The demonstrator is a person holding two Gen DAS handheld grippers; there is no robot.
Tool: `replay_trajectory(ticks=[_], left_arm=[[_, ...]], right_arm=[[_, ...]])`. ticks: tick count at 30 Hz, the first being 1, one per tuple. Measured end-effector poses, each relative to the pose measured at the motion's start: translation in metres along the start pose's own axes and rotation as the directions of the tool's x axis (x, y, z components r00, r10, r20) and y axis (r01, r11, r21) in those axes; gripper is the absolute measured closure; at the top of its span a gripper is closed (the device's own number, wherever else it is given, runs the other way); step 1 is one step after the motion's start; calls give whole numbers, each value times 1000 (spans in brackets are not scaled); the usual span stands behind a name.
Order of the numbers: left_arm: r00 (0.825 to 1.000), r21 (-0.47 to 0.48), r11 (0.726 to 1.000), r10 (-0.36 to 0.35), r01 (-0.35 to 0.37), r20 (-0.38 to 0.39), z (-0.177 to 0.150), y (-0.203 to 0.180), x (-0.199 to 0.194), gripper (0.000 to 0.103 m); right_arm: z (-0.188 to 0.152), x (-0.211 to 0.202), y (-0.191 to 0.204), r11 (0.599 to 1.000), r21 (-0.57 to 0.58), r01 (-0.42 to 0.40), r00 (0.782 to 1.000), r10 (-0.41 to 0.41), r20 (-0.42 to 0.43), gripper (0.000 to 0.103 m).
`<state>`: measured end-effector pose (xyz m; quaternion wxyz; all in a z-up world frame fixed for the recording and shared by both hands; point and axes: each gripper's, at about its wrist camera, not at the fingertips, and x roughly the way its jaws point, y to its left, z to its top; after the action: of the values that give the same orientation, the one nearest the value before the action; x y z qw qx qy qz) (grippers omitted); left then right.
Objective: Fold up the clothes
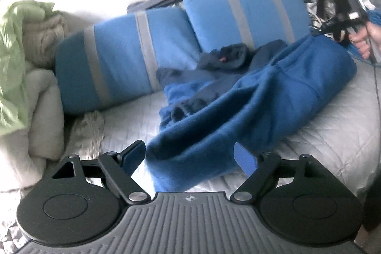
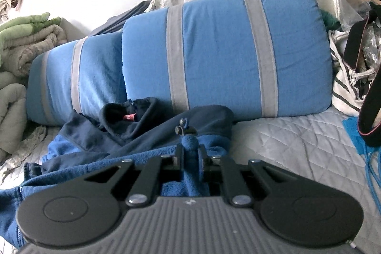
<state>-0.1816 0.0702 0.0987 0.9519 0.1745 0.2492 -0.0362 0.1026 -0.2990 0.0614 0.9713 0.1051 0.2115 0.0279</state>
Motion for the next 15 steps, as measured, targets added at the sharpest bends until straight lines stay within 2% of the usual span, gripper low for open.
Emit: replay_trajectory(ticks=[3, 6, 10, 12, 13, 15], left_arm=[[999, 67, 998, 0, 3, -46, 2, 6, 3, 21], [995, 162, 986, -21, 37, -98, -2, 14, 4, 21], [992, 246, 966, -59, 86, -116, -3, 27, 14, 21], [988, 245, 960, -110, 135, -113, -3, 35, 20, 23], [982, 227, 958, -148, 173, -120, -2, 41, 25, 25], [966, 184, 952, -224, 246, -132, -1, 53, 33, 41]], right_arm=[[-1, -1, 0, 1000, -7, 5, 1000, -5, -1, 92], [-1, -1, -1, 1000, -1, 4, 1000, -4, -2, 92], [-1, -1, -1, 1000, -3, 1, 1000, -1, -2, 92], [-1, -2, -2, 1000, -2, 1, 1000, -1, -2, 92], [-1, -3, -2, 1000, 0, 1, 1000, -1, -1, 92], [-2, -4, -3, 1000, 3, 1, 1000, -1, -1, 92]])
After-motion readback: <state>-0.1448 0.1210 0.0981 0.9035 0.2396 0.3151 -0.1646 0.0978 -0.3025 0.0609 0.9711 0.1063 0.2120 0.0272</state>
